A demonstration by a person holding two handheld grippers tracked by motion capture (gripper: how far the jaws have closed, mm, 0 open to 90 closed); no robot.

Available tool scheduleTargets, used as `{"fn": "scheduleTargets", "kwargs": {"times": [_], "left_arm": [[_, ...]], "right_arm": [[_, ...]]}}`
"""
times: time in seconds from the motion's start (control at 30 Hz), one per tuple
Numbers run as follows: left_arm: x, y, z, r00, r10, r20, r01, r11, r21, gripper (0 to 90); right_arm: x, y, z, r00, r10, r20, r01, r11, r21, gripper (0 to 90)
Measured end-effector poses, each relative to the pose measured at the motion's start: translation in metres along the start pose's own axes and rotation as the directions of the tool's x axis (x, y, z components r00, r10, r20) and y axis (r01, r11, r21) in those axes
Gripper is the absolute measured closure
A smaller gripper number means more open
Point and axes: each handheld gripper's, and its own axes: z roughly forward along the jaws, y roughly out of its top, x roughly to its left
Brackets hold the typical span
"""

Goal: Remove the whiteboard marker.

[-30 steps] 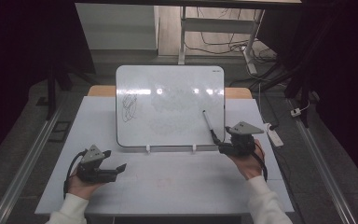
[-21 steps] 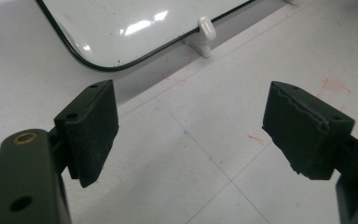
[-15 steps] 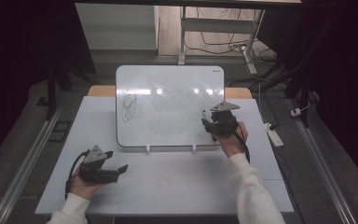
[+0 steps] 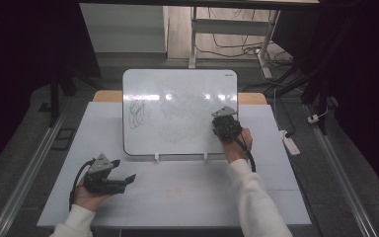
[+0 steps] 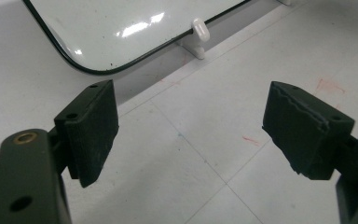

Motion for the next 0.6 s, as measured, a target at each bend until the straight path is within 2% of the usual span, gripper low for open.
{"fn": "scheduleTargets", "kwargs": {"times": [0.17,0.23,0.6], "left_arm": [[-0.0011,0.0003,0.0004,1.0,0.006,-0.001,-0.006,1.0,0.0,19.2],[-0.0013,0.0004,0.0006,1.0,0.007,-0.002,-0.007,1.0,0.001,19.1],[-0.0011,0.0002,0.0003,1.0,0.007,-0.003,-0.007,1.0,-0.001,19.2]], "right_arm": [[0.0036,-0.0003,0.0004,0.9995,-0.004,0.031,0.004,1.0,0.004,79.1],[0.0029,-0.001,0.0004,0.9998,0.012,0.017,-0.012,1.0,0.001,80.7],[0.0067,-0.0053,-0.0028,0.9995,-0.016,0.026,0.017,0.999,-0.028,81.0]]}}
